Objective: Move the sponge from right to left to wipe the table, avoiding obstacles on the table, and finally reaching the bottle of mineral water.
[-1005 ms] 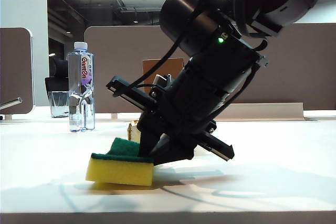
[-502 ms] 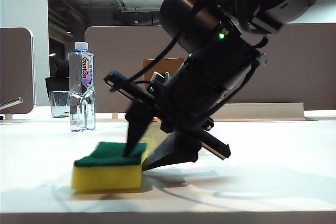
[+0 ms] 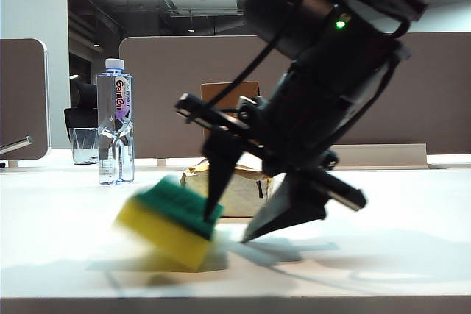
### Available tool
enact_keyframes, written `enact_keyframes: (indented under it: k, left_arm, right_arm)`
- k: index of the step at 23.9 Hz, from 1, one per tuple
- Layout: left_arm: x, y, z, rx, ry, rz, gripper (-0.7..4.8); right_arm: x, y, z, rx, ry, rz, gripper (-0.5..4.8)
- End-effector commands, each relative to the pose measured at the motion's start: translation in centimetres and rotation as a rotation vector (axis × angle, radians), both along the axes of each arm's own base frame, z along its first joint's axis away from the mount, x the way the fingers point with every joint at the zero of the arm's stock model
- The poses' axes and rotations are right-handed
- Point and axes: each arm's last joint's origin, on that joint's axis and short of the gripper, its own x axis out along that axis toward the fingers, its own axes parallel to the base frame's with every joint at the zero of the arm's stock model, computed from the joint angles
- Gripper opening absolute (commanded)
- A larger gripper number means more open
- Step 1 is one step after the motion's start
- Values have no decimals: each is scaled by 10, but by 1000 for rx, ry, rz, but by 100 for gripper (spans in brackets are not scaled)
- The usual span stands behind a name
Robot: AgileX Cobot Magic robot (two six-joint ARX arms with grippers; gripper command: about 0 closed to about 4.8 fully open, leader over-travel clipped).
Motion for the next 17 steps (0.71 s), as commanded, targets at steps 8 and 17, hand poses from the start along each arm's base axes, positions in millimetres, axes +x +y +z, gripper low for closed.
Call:
enact_keyframes:
  k: [8,17]
  left_arm:
    - [-1,0,2,-1,-13,-8,479]
    - [-1,0,2,-1,-9,-9,479]
  right_arm:
    - [0,-15,25,8,-67,-12,248]
    - [-1,-15,33,29,-79,3,248]
